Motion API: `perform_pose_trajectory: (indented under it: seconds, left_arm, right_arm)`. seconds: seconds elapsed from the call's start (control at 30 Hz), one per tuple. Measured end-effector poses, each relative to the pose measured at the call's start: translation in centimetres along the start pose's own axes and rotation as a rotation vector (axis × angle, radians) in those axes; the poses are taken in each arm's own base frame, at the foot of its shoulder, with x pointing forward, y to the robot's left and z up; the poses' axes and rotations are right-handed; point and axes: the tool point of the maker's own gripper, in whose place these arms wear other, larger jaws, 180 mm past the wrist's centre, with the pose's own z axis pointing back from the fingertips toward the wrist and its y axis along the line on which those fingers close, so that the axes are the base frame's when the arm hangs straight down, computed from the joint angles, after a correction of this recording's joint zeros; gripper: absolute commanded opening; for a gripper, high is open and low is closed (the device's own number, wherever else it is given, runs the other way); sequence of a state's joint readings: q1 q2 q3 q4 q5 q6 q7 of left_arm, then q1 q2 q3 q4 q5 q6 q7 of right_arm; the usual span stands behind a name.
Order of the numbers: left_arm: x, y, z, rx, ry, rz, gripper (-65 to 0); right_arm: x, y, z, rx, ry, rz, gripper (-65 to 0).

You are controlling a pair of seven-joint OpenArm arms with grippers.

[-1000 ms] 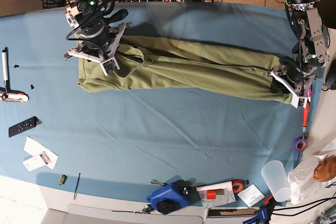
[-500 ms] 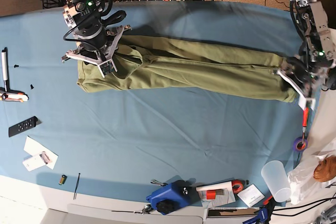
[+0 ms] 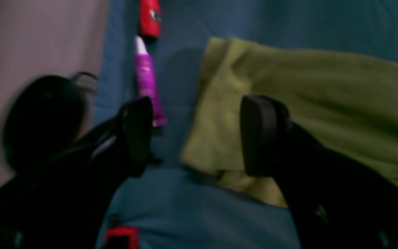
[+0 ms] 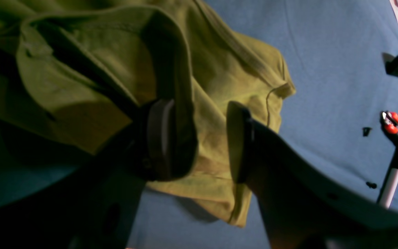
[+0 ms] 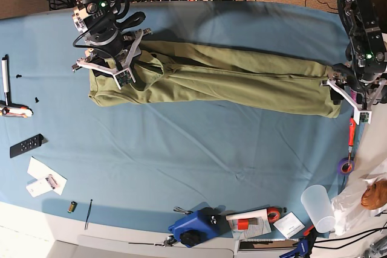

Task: Layout the t-shirt on the table in an organized manner, then fold the t-shirt properly
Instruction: 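Grasp the strip's two ends with the right and left grippers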

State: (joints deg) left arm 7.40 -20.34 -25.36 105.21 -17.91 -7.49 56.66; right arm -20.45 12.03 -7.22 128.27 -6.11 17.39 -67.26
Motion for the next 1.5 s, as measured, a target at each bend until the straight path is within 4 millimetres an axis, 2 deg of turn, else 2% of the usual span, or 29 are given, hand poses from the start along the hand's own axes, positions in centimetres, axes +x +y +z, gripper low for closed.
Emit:
perform_pose_trajectory:
  seconds: [0.27, 0.47, 0.63, 0.8, 0.83, 0.9, 1.03, 1.07, 1.3, 1.37, 1.5]
  left_arm:
    - [-4.1, 0.3, -3.3, -0.043, 0.145, 0.049, -25.3]
    - [-4.3, -0.9, -3.8, -0.149, 0.198, 0.089, -25.5]
    - [-4.2, -4.1, -2.9, -0.328, 0.218, 0.127, -31.1]
    - [-4.2, -4.4, -2.8, -0.346, 0.217, 0.137, -31.7]
    - [-4.2, -4.5, -2.8, -0.349, 0.217, 0.139, -33.0]
    - [-4.1, -5.1, -2.7, -0.382, 0.217, 0.16, -40.4]
    - [-4.2, -6.1, -2.5, -0.426, 0.219, 0.182, -62.5]
    - [-4.2, -6.1, -2.5, -0.426, 0.218, 0.182, -65.0]
    - [-4.0, -6.1, -2.4, -0.441, 0.207, 0.134, -65.0]
    - [-3.7, -5.5, -2.4, -0.43, 0.211, 0.119, -65.0]
    - [-1.9, -3.4, -2.3, -0.39, 0.187, 0.076, -65.0]
  right_arm:
    - [0.0, 0.0, 0.0, -0.001, 0.0, 0.0, -40.4]
    - [0.2, -0.1, 0.0, -0.002, -0.005, 0.0, -40.4]
    - [0.2, -0.1, 0.0, -0.003, -0.005, 0.0, -40.4]
    - [0.2, -0.1, 0.0, -0.003, -0.005, 0.0, -40.4]
    - [0.2, -0.1, 0.0, -0.003, -0.006, 0.0, -40.4]
    - [0.2, -0.1, 0.0, -0.003, -0.006, 0.0, -40.4]
    - [0.2, -0.1, 0.0, -0.003, -0.008, 0.0, -40.4]
    - [0.2, -0.1, 0.0, -0.003, -0.008, 0.0, -40.4]
    - [0.1, -0.5, 0.0, -0.025, -0.001, 0.01, -40.4]
    - [0.1, -0.5, 0.0, -0.022, -0.002, 0.009, -40.4]
    - [0.5, -0.5, 0.0, -0.023, -0.022, 0.009, -40.4]
